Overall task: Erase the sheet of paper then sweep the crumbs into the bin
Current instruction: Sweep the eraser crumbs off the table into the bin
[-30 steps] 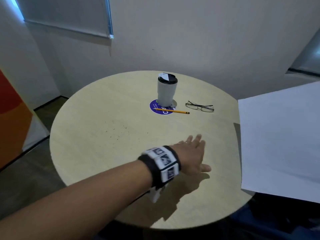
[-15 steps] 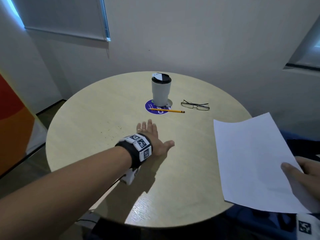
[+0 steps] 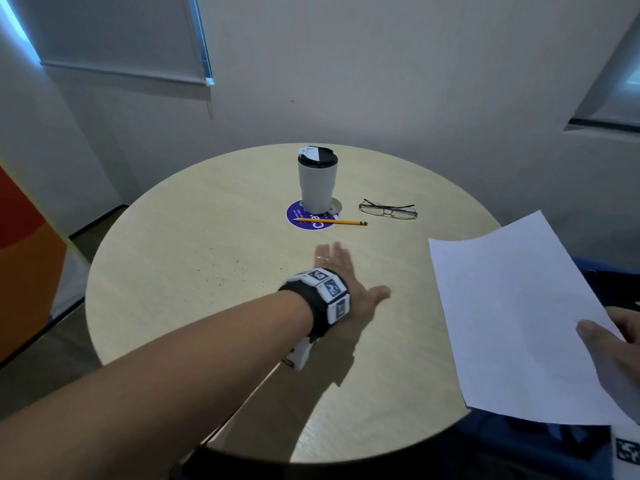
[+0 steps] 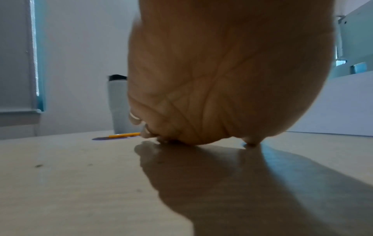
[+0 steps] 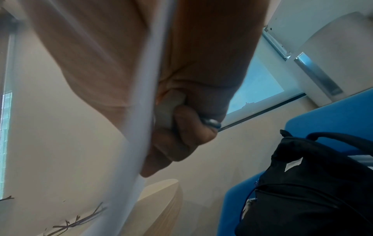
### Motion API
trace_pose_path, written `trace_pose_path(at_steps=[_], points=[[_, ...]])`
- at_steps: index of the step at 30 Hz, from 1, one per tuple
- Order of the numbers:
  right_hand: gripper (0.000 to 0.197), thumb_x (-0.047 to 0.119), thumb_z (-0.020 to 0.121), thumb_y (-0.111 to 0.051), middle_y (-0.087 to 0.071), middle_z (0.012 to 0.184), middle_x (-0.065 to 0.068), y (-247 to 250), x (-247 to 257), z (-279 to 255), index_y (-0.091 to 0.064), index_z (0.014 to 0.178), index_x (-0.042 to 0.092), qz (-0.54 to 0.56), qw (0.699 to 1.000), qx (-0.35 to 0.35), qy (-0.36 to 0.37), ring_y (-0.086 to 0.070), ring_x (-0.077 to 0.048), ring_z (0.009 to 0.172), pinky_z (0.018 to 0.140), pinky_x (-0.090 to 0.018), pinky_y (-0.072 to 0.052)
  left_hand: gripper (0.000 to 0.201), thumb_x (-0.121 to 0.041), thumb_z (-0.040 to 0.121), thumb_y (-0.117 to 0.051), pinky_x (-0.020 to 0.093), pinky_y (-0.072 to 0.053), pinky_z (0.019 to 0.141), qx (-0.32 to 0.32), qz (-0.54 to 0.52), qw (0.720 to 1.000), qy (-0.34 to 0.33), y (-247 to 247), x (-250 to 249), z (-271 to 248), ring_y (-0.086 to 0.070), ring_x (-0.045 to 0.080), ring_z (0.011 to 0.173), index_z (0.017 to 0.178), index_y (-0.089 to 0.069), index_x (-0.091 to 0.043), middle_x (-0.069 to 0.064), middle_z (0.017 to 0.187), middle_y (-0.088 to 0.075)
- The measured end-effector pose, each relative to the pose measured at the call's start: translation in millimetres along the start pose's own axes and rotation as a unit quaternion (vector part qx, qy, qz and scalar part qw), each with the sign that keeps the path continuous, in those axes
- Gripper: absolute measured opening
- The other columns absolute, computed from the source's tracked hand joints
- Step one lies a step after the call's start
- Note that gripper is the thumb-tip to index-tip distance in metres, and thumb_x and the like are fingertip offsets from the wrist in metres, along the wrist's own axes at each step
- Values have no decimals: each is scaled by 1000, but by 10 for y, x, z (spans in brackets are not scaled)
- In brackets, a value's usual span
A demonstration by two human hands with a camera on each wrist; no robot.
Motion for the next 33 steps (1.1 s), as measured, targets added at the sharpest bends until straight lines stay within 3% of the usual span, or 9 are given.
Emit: trace_pose_path(at_steps=[2,5,7,11,14,17,22,27,33], points=[[55,79,91,-62,-81,100,2,-162,-247,182,-73,120,33,42,997,64,-11,-81,-30,84,74,-60,-65,129,-97,80,-14,57,7,128,-14,20,999,32,42,78,-44,22,46,156,162,17,-3,19,167,30],[37,62,101,-61,-82,95,5,-297,274,19,-72,122,33,48,996,76,-9,-81,-25,79,74,-59,-64,104,-87,93,-16,54,11,128,-75,15,984,-160,92,-191,-171,18,36,159,167,11,-19,5,171,25],[25,51,104,-61,-82,92,5,-352,521,-54,-74,117,33,54,995,83,-11,-80,-25,76,73,-59,-64,95,-83,96,-14,50,11,128,-52,33,967,-246,82,-342,-250,17,25,160,167,10,-25,-4,173,21],[12,39,104,-66,-81,87,5,-362,924,-159,-76,102,32,58,994,92,-29,-79,-26,77,77,-58,-63,120,-94,84,-14,52,8,129,-9,24,996,-80,18,-80,-71,17,33,160,165,14,-11,8,172,21],[20,17,104,-66,-77,73,4,-332,1363,-261,-76,87,23,46,995,75,-38,-74,-28,76,73,-43,-57,140,-102,70,-14,54,3,129,8,34,999,27,32,181,-26,16,41,159,163,10,0,23,171,17],[21,11,103,-66,-76,78,1,-501,1494,-289,-74,84,17,33,996,82,-29,-71,-24,79,69,-37,-50,124,-94,86,-15,53,5,129,-1,42,999,15,129,228,-169,12,41,160,164,9,0,24,170,17],[17,13,103,-66,-77,87,5,-791,1574,-341,-75,90,19,46,994,96,-38,-71,-17,85,70,-32,-48,91,-81,98,-17,50,16,126,8,42,989,-139,46,192,-296,20,28,160,167,11,-28,-2,172,23],[18,14,101,-68,-75,83,5,-780,1663,-392,-72,85,20,31,996,71,-48,-67,-12,79,67,-27,-46,125,-93,87,-21,51,8,129,4,59,998,12,118,280,-272,13,41,159,164,5,2,22,171,14],[20,16,99,-67,-65,98,-9,-652,1755,-388,-53,112,16,26,995,13,-98,-60,-30,88,80,-39,-47,105,-77,100,-28,50,6,130,-30,-31,998,-53,379,382,-817,11,34,161,165,10,-3,18,171,21]])
Point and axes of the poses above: each hand's wrist, its own z-axis towards the middle knuckle, its own y-axis out of the back of the hand, x = y × z, the point moved 4 cm from there along z, towards the middle knuckle
